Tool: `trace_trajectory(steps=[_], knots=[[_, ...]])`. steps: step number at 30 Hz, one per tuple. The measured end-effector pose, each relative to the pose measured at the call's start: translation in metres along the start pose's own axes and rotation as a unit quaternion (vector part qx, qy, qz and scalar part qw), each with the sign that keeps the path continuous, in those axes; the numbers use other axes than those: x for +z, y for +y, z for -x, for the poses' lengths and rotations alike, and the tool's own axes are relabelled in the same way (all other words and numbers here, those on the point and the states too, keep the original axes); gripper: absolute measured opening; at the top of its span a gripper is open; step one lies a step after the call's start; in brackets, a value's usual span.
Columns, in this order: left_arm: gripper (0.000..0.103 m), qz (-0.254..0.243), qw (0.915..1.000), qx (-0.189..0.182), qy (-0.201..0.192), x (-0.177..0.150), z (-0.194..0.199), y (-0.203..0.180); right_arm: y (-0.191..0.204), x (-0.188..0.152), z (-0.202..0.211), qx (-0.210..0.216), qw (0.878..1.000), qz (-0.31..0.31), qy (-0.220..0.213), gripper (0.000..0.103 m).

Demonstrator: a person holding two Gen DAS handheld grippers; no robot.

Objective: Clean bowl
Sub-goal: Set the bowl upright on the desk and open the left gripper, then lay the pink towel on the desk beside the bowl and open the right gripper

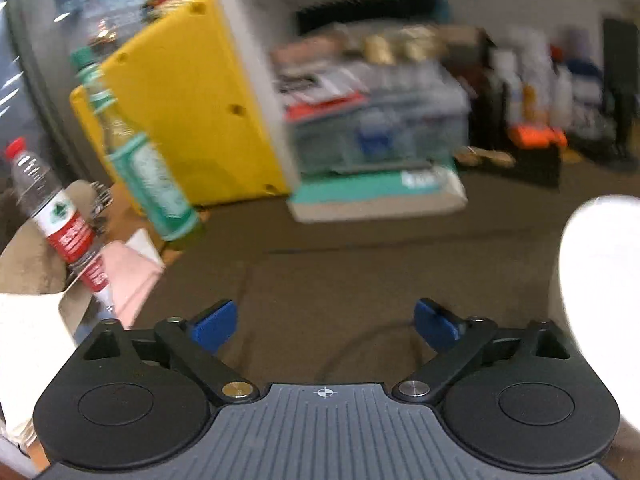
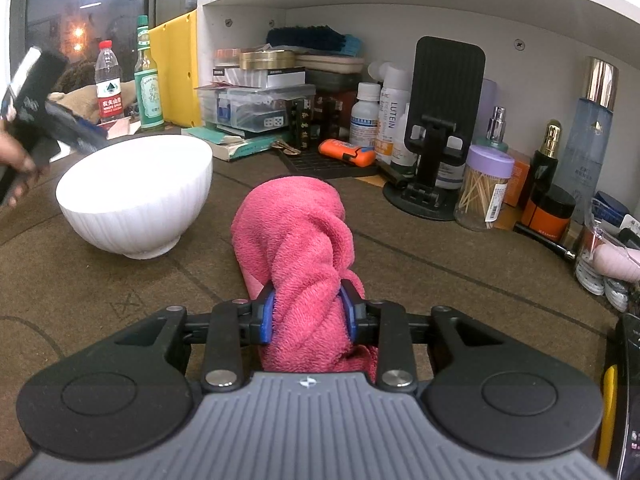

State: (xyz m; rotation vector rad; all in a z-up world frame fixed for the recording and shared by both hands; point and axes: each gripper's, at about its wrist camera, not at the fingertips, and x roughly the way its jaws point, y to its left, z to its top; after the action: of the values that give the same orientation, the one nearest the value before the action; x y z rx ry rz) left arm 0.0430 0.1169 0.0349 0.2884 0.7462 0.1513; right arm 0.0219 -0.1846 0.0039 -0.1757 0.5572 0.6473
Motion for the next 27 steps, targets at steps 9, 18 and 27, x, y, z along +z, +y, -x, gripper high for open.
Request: trace_trajectory(steps=[9, 18, 27], knots=[[0.103, -0.077, 0.9968, -0.022, 0.003, -0.013, 0.026, -0.063, 0.003, 0.003, 0.001, -0.024, 0.998, -0.057, 0.002, 0.039], [0.103, 0.002, 0.9999, -0.004, 0.015, -0.052, 0.067, -0.086, 0.038, -0.004, 0.004, -0.053, 0.998, 0.000, 0.020, 0.094], [0.103, 0.050, 0.9983, 0.029, -0.008, -0.057, 0.076, -0.113, 0.045, -0.006, 0.000, -0.090, 0.995, 0.029, 0.041, 0.102]])
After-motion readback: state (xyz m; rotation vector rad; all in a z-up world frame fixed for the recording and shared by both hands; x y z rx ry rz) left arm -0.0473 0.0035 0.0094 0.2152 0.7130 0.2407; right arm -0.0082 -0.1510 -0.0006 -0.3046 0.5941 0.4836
